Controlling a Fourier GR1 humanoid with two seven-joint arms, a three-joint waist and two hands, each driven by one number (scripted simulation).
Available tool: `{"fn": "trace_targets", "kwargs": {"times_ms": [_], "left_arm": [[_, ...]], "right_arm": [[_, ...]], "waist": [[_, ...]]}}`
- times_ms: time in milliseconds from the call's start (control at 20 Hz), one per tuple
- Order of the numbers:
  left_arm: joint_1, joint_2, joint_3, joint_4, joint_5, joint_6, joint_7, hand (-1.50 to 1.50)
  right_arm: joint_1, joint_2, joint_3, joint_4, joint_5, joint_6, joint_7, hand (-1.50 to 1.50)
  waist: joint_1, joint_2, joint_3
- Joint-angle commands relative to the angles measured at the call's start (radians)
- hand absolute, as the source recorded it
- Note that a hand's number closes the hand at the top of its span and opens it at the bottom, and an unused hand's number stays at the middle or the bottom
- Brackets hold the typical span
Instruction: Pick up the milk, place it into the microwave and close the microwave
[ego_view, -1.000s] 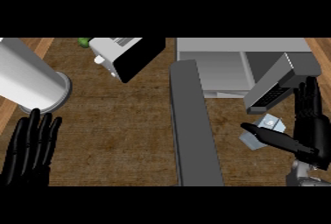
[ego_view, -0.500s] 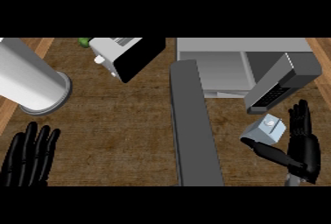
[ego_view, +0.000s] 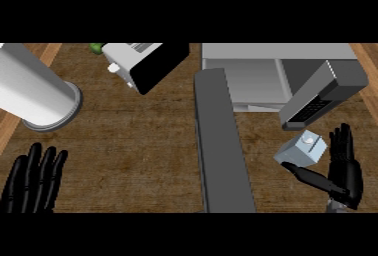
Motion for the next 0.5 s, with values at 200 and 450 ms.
{"fn": "trace_targets", "kwargs": {"times_ms": [200, 450], "left_arm": [[0.024, -0.017, -0.076, -0.031, -0.075, 0.033, 0.004, -1.50], [-0.001, 0.016, 0.001, 0.001, 0.010, 0.000, 0.001, -1.50]], "right_arm": [[-0.154, -0.058, -0.082, 0.358, -0.038, 0.008, -0.193, -1.50], [-0.171, -0.067, -0.069, 0.521, -0.035, 0.052, -0.330, -1.50]], "waist": [[0.005, 0.001, 0.001], [0.003, 0.001, 0.000]]}}
